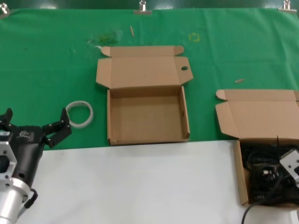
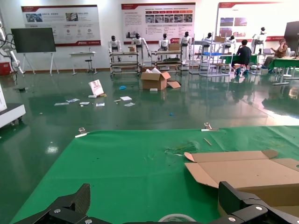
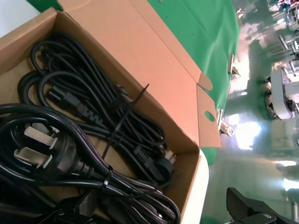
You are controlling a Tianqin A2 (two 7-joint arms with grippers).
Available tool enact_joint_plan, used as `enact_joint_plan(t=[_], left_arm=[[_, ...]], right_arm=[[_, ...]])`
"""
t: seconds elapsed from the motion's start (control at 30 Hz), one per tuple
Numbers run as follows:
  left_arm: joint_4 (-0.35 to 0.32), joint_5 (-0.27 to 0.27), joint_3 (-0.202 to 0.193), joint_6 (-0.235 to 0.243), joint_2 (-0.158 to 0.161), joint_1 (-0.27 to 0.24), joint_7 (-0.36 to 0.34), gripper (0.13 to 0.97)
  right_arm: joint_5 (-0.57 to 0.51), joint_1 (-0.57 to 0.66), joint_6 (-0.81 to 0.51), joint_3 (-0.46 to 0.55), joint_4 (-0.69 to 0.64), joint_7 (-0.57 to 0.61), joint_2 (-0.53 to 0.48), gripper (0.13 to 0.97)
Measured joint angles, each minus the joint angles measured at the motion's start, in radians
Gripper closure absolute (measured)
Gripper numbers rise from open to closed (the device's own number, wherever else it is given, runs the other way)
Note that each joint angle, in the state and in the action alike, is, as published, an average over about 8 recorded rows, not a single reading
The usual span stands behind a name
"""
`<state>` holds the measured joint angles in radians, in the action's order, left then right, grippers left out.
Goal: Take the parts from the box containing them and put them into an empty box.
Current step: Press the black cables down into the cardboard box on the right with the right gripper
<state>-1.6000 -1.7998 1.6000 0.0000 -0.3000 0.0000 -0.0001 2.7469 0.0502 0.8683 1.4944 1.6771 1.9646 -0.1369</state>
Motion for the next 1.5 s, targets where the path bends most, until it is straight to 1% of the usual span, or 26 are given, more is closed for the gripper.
enact_joint_plan(t=[0.3, 0.6, 0.87, 1.0, 1.27, 1.3, 1.5], left_arm=[[0.000, 0.000, 0.000, 0.000, 0.000, 0.000, 0.000, 0.132], [0.000, 0.000, 0.000, 0.000, 0.000, 0.000, 0.000, 0.132], [0.000, 0.000, 0.000, 0.000, 0.000, 0.000, 0.000, 0.132], [0.000, 0.000, 0.000, 0.000, 0.000, 0.000, 0.000, 0.132], [0.000, 0.000, 0.000, 0.000, 0.000, 0.000, 0.000, 0.132], [0.000, 0.000, 0.000, 0.000, 0.000, 0.000, 0.000, 0.132], [0.000, 0.000, 0.000, 0.000, 0.000, 0.000, 0.000, 0.132]], right_arm=[[0.005, 0.039, -0.057, 0.005, -0.070, -0.002, 0.003, 0.129], [0.006, 0.043, -0.067, 0.012, -0.086, -0.008, 0.003, 0.168], [0.006, 0.042, -0.068, 0.020, -0.090, -0.023, 0.003, 0.273], [0.006, 0.041, -0.075, 0.030, -0.094, -0.051, 0.003, 0.273], [0.006, 0.038, -0.105, 0.046, -0.103, -0.118, 0.003, 0.444], [0.006, 0.037, -0.108, 0.048, -0.104, -0.124, 0.003, 0.444], [0.006, 0.036, -0.116, 0.055, -0.111, -0.140, 0.003, 0.607]])
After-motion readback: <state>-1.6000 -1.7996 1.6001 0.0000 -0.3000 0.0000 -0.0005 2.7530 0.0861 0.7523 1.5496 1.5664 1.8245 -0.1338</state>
